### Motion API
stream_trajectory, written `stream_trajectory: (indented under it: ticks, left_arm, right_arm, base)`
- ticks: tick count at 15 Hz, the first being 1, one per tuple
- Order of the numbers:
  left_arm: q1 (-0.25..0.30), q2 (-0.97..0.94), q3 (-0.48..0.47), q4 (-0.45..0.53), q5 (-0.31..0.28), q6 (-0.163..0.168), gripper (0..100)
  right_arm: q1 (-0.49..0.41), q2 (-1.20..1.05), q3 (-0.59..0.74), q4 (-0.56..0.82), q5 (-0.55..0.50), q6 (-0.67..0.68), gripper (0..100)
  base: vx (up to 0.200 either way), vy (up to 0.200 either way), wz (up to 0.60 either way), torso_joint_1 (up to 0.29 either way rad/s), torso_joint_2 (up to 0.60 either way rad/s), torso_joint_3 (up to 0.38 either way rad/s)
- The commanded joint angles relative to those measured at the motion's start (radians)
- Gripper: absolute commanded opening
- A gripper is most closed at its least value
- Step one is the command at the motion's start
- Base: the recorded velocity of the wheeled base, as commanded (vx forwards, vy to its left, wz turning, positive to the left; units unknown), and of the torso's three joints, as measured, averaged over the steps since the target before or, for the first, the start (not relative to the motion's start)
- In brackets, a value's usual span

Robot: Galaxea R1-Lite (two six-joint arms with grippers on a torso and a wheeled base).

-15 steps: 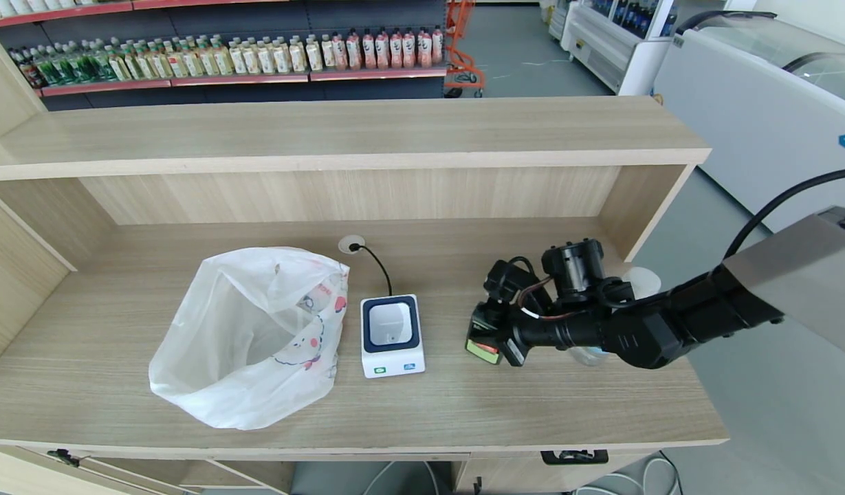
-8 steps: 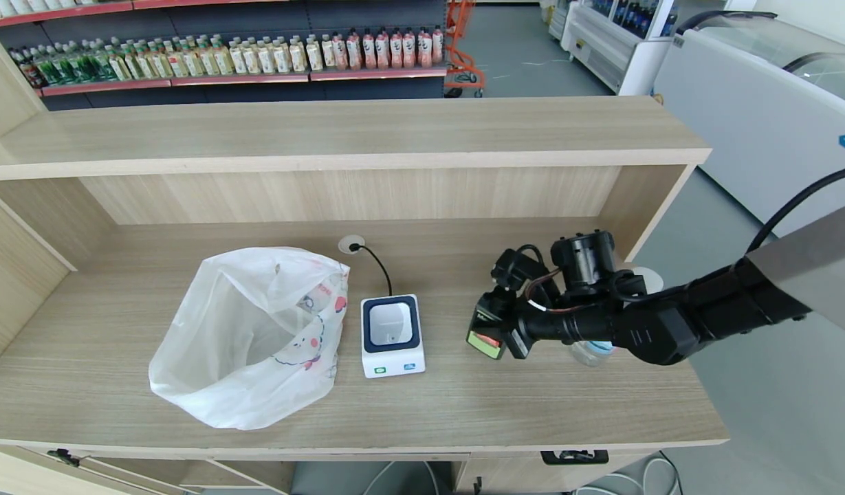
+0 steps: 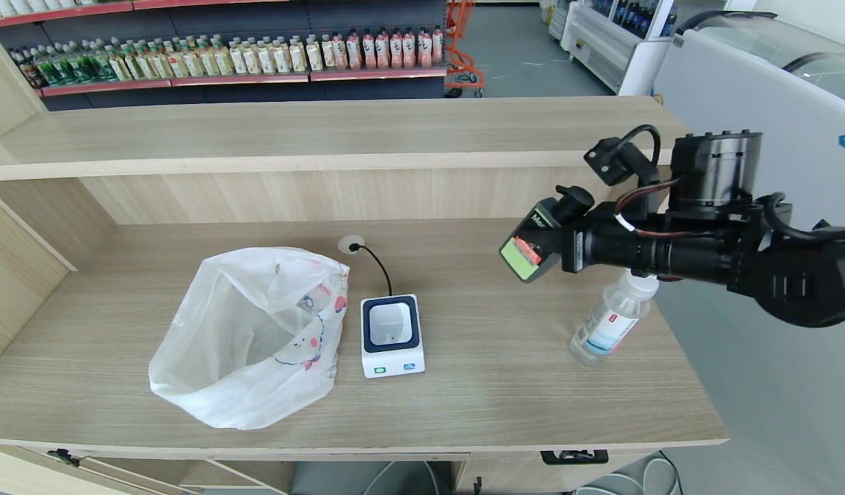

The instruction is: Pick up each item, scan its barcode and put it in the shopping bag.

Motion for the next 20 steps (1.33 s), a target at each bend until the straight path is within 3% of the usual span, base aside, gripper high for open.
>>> stream_trajectory:
  ticks: [1, 3, 5, 8, 9, 11, 13, 14, 17, 20]
  left_arm:
    - [0.0, 0.0, 0.0, 0.0, 0.0, 0.0, 100]
    - [0.0, 0.0, 0.0, 0.0, 0.0, 0.0, 100]
    - [0.0, 0.0, 0.0, -0.002, 0.0, 0.0, 100]
    - [0.0, 0.0, 0.0, 0.0, 0.0, 0.0, 100]
    - [0.0, 0.0, 0.0, 0.0, 0.0, 0.0, 100]
    - [0.0, 0.0, 0.0, 0.0, 0.0, 0.0, 100]
    - [0.0, 0.0, 0.0, 0.0, 0.0, 0.0, 100]
    - [0.0, 0.0, -0.002, 0.0, 0.0, 0.0, 100]
    - [0.0, 0.0, 0.0, 0.0, 0.0, 0.0, 100]
    - [0.0, 0.0, 0.0, 0.0, 0.0, 0.0, 100]
  right_arm:
    - [-0.026, -0.142, 0.02, -0.045, 0.003, 0.035, 0]
    - [-0.026, -0.257, 0.034, -0.091, 0.018, -0.005, 0]
    - [-0.028, -0.389, 0.118, -0.125, 0.075, -0.199, 0]
    - [-0.02, -0.535, 0.303, -0.118, 0.179, -0.76, 0]
    - [0.009, -0.536, 0.307, -0.104, 0.274, -1.065, 0]
    - [0.063, -0.515, 0.299, -0.035, 0.399, -1.354, 0]
    - [0.084, -0.519, 0.267, -0.055, 0.508, -1.742, 0]
    - [0.125, -0.519, 0.272, -0.059, 0.543, -1.872, 0]
    - [0.251, -0.518, 0.292, -0.061, 0.701, -2.136, 0]
    - [0.271, -0.602, 0.298, -0.059, 0.807, -2.302, 0]
  base:
    - [0.0, 0.0, 0.0, 0.0, 0.0, 0.0]
    - [0.0, 0.0, 0.0, 0.0, 0.0, 0.0]
    - [0.0, 0.0, 0.0, 0.0, 0.0, 0.0]
    - [0.0, 0.0, 0.0, 0.0, 0.0, 0.0]
    - [0.0, 0.0, 0.0, 0.0, 0.0, 0.0]
    - [0.0, 0.0, 0.0, 0.0, 0.0, 0.0]
    - [0.0, 0.0, 0.0, 0.0, 0.0, 0.0]
    - [0.0, 0.0, 0.0, 0.0, 0.0, 0.0]
    - [0.0, 0.0, 0.0, 0.0, 0.0, 0.0]
    - [0.0, 0.0, 0.0, 0.0, 0.0, 0.0]
